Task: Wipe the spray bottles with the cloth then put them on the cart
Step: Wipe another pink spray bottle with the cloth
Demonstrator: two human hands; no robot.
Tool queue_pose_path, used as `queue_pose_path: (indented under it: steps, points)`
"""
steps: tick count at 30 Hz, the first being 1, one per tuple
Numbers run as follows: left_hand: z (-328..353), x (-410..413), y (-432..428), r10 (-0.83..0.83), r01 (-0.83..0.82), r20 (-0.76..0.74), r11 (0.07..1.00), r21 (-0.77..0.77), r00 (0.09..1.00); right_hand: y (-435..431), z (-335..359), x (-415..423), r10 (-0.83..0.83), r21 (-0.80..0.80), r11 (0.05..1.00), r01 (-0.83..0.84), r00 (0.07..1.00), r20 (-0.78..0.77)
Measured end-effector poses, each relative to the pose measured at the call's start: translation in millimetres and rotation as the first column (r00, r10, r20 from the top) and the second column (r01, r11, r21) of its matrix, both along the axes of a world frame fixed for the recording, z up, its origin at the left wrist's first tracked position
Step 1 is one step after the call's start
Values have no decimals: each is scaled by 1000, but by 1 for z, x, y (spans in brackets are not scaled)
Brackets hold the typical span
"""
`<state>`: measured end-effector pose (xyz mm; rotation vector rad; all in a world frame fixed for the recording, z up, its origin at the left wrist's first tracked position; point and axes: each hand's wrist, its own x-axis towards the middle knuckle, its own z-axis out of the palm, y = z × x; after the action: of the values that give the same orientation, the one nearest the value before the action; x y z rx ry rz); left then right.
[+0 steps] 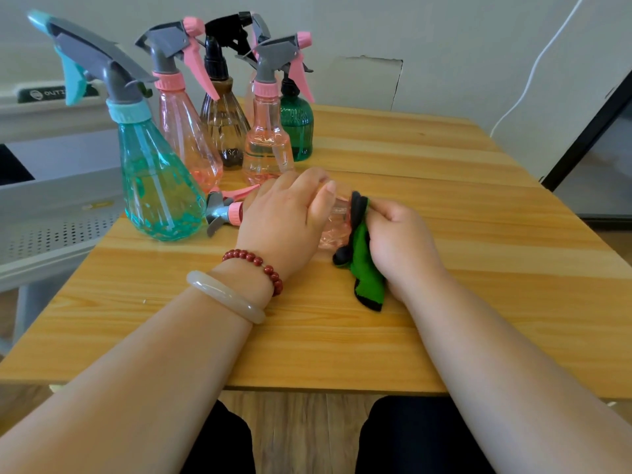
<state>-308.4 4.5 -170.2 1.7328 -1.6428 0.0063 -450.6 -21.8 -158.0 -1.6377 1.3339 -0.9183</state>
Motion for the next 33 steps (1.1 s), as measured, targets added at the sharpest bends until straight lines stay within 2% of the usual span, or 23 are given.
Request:
queue_pose_path:
  steps: [3,4,6,9,11,13,15,17,19,21,23,25,29,33]
  points:
    - [1,-1,1,3,-3,-11,1000,5,1000,7,3,-1,17,-53,999,-8,985,173]
    - [1,-1,1,8,-8,-13,1000,12,1000,8,4,0,64,-93,995,-48,982,180]
    - [1,-1,0,20,-19,-15,999,26,1000,7,6,4,121,-105,988,-111,988,93]
    - [0,-1,0,14,-14,-2,1000,10,1000,-1,8,7,86,-19,996,-88,992,-92]
    - [0,-1,0,8,-8,6,1000,-4,1000,-2,11,5,62,-49,996,-75,969,-240]
    - [0,0,1,5,-5,3,1000,-9,1000,0,7,0,12,-110,993,-45,959,-283]
    - [0,0,1,3,-3,-1,1000,-9,1000,5,3,-5,-15,-180,984,-16,986,-169]
    - [1,-1,1,10,-10,-7,1000,8,1000,12,4,-3,55,-217,975,-52,998,10]
    - [0,-1,0,20,-20,-10,999,26,1000,12,5,2,146,-168,977,-130,985,87]
    - [-1,0,-1,16,-16,-7,1000,11,1000,6,5,6,171,-65,984,-168,984,44]
    - [0,0,-1,11,-11,-6,1000,3,1000,3,5,5,164,-29,986,-166,985,-48]
    - [-1,0,-1,10,-10,-4,1000,3,1000,6,6,3,157,-85,983,-164,984,-79]
    - [0,0,0,17,-17,-14,1000,19,1000,17,5,0,225,-177,957,-228,974,-36]
    - [0,1,0,1,-1,-5,1000,8,1000,10,7,5,252,-13,967,-254,964,-87]
